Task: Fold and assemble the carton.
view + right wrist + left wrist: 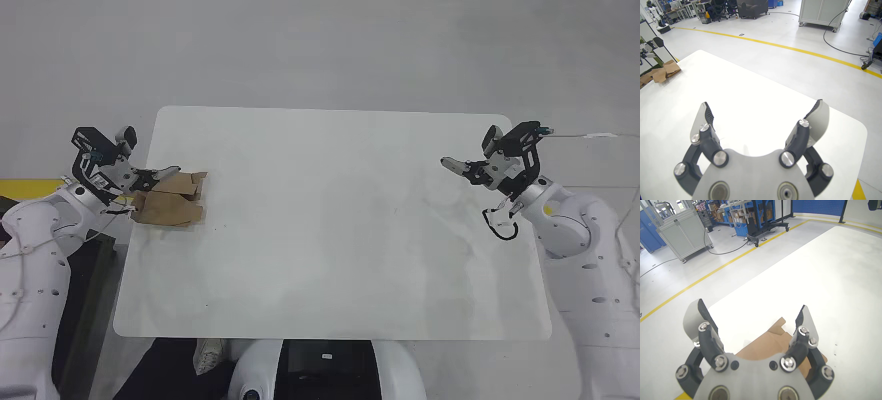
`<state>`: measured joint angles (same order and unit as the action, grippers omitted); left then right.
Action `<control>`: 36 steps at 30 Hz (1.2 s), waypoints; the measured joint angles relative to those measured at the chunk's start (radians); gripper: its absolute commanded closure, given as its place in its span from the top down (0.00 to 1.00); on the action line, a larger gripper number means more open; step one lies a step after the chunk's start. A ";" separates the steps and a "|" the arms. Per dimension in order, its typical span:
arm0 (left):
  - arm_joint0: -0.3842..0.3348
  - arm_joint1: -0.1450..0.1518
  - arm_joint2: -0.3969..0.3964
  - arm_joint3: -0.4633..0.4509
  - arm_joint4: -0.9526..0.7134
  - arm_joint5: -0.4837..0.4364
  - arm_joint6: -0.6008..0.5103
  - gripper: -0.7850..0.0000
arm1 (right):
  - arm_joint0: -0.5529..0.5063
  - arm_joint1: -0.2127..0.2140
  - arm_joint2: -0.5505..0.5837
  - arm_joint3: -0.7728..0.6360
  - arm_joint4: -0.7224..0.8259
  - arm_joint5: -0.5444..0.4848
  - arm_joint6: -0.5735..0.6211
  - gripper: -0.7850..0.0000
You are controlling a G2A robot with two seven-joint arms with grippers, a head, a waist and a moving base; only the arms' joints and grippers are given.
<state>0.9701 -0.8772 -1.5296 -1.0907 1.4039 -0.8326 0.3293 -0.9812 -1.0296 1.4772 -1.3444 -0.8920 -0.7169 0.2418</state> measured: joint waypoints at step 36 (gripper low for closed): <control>-0.339 0.056 -0.142 0.669 -1.181 -0.113 -1.146 1.00 | 0.000 0.000 0.000 0.000 0.000 0.000 0.000 1.00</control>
<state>0.6314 -0.8214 -1.6715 -0.4215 0.2226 -0.9451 -0.8165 -0.9812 -1.0296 1.4772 -1.3444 -0.8920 -0.7169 0.2418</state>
